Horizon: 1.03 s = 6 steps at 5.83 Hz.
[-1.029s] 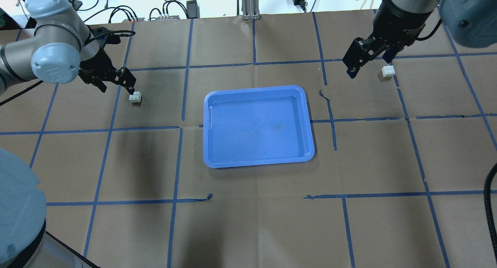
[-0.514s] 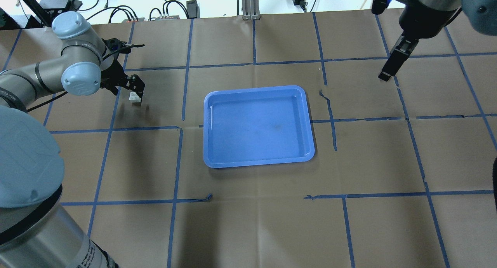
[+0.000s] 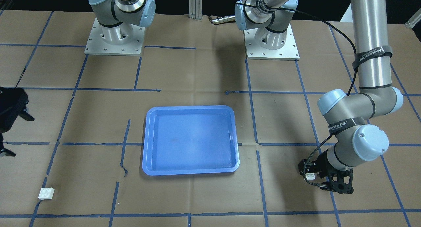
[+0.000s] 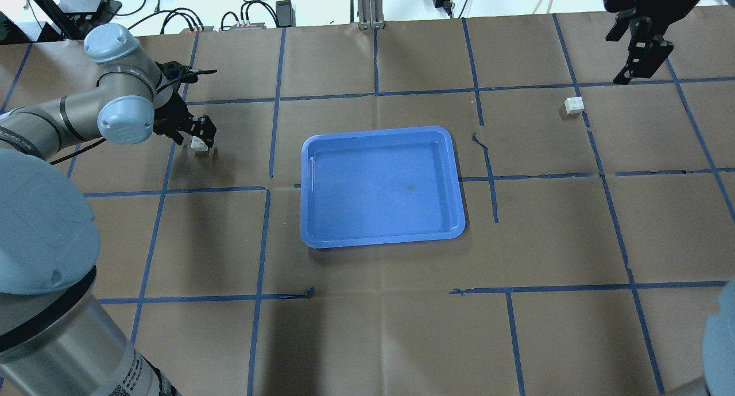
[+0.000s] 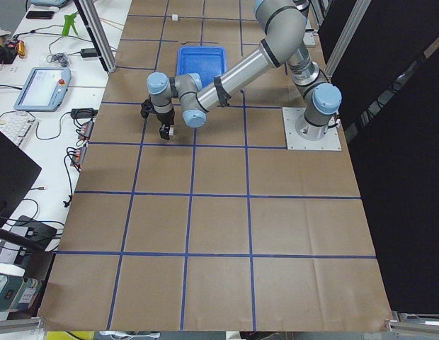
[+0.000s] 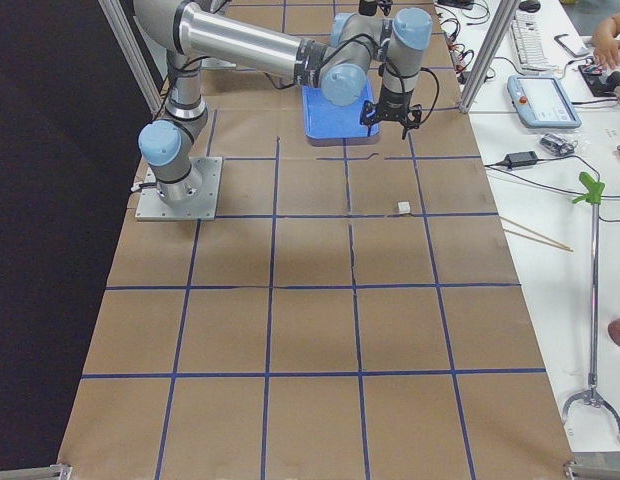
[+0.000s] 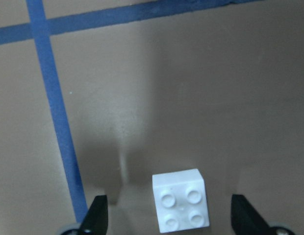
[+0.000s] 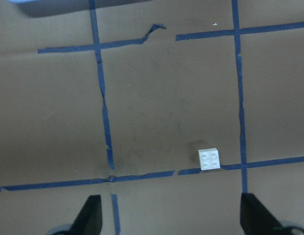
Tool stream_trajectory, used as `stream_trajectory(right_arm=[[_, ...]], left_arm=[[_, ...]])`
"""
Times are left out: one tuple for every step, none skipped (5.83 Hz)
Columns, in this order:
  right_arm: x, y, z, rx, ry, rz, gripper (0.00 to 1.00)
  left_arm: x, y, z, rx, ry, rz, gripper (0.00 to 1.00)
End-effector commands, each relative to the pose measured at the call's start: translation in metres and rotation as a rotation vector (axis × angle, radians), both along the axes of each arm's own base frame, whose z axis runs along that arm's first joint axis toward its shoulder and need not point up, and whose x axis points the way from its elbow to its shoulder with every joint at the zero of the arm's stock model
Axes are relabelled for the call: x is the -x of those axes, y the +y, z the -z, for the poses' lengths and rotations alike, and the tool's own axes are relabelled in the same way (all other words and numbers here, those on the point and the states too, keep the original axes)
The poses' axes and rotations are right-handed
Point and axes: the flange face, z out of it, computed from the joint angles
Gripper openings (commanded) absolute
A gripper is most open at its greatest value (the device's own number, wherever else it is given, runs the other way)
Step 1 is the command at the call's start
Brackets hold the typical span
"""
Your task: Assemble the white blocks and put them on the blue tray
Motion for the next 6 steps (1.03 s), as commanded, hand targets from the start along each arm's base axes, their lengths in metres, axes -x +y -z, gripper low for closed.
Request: stream_trajectory(right_arm=[[0.061, -0.07, 0.033, 0.037, -0.047, -0.156, 1.0], [0.072, -0.081, 0.058, 0.037, -0.133, -0.139, 1.0], [0.091, -0.09, 0.106, 0.022, -0.252, -0.102, 1.0], [0.112, -0.094, 0.158, 0.008, -0.365, -0.097, 1.0], [0.128, -0.089, 0.194, 0.012, -0.452, -0.106, 1.0], [0.129, -0.08, 0.233, -0.004, -0.54, -0.071, 1.0]], left_arm=[[0.001, 0.001, -0.002, -0.005, 0.002, -0.001, 0.16], [0.007, 0.001, -0.013, 0.006, -0.003, 0.01, 0.13], [0.036, 0.006, -0.033, 0.019, -0.004, 0.069, 0.13], [0.083, 0.018, -0.056, 0.01, 0.0, 0.22, 0.13], [0.123, 0.027, -0.065, -0.007, 0.007, 0.366, 0.14], [0.192, 0.045, -0.083, 0.009, -0.005, 0.487, 0.14]])
